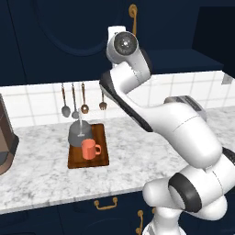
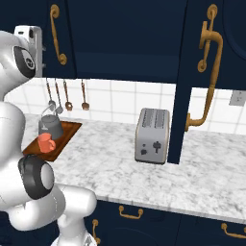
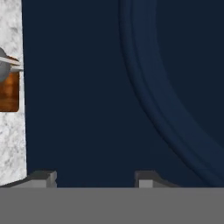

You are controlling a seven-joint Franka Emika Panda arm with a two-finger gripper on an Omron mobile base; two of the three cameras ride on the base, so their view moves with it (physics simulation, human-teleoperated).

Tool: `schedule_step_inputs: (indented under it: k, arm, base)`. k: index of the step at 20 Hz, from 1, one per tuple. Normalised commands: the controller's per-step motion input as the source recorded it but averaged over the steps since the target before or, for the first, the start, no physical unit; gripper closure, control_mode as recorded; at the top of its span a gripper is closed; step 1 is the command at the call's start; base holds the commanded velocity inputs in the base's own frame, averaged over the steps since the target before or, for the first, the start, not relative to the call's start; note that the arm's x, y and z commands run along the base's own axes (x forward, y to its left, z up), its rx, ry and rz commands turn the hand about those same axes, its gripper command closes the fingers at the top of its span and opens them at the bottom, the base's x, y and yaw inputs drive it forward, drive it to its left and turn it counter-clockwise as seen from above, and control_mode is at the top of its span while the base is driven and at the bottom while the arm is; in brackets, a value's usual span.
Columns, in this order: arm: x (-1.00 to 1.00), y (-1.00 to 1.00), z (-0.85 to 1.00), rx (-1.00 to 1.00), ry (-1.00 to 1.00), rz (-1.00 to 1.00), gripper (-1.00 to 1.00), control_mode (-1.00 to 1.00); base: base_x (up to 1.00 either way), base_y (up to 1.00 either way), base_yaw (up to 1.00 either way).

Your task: Pick the kettle from the counter and place it on the tray. Then pick the mug from the cabinet and place it on the tray. Then close the cabinet doors.

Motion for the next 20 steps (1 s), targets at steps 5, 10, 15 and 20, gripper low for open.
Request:
schedule_step_inputs:
  k: [5,10,15,20]
  arm:
    - [0.07,0.19,-0.14,0.0,0.0,0.1,-1.0,-1.0]
    - [-0.51,0.08,0.14,0.0,0.02,0.02,-1.0,-1.0]
    - [-0.83,0.0,0.1,0.0,0.0,0.07,-1.0,-1.0]
    - [-0.78,0.05,0.0,-0.04,0.0,0.0,-1.0,-1.0]
  base:
    - [0.0,0.0,0.0]
    - [0.0,0.0,0.0]
    - [0.0,0.0,0.0]
    - [0.0,0.0,0.0]
